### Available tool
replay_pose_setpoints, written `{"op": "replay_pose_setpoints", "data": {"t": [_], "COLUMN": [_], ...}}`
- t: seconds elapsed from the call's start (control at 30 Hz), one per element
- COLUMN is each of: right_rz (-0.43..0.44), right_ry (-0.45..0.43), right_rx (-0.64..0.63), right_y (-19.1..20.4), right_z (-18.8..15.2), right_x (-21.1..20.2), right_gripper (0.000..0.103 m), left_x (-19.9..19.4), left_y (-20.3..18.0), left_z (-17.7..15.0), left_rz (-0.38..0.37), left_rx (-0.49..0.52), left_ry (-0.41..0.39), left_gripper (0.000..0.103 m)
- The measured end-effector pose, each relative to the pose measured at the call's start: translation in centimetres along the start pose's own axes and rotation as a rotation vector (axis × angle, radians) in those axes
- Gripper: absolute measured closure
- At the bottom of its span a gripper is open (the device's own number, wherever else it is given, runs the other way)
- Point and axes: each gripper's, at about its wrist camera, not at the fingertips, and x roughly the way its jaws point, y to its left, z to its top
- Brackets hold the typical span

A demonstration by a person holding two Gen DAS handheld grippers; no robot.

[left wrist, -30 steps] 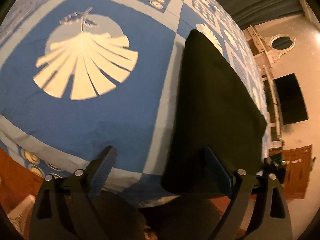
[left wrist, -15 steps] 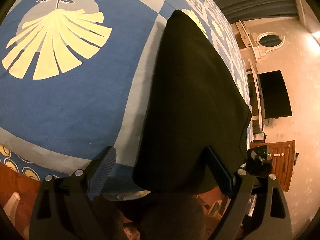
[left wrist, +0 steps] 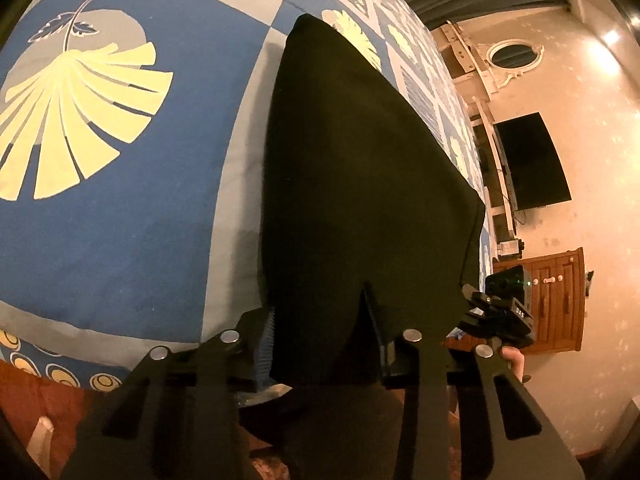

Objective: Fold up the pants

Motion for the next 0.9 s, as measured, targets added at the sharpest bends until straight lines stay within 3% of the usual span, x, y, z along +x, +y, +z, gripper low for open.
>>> {"op": "replay_pose_setpoints", "data": {"t": [0.3,0.53,0.77,0.9], "right_rz": [0.003,0.039,0.058,0.068], "right_ry": [0.011,0.053,0.068,0.079], "right_rx": [-0.045,-0.086,-0.110,-0.108], "right_y": [1.3,2.8,3.5,3.7], "right_z": [0.8,1.6,1.8,1.7], "right_x": [1.9,6.0,8.3,8.1], "right_gripper": [0.060,0.060,0.060,0.049], "left_x": [-1.3,-4.3,-5.8,-5.8], "left_y": [0.1,3.3,6.0,6.0], "left_z": [0.5,1.4,1.6,1.3], "left_rz": [0.026,0.040,0.007,-0.004], "left_rx": [-0.005,-0.070,-0.114,-0.069], "left_ry": [-0.063,-0.124,-0.142,-0.133], "left_gripper": [0.069,0.069,0.069,0.064]}}
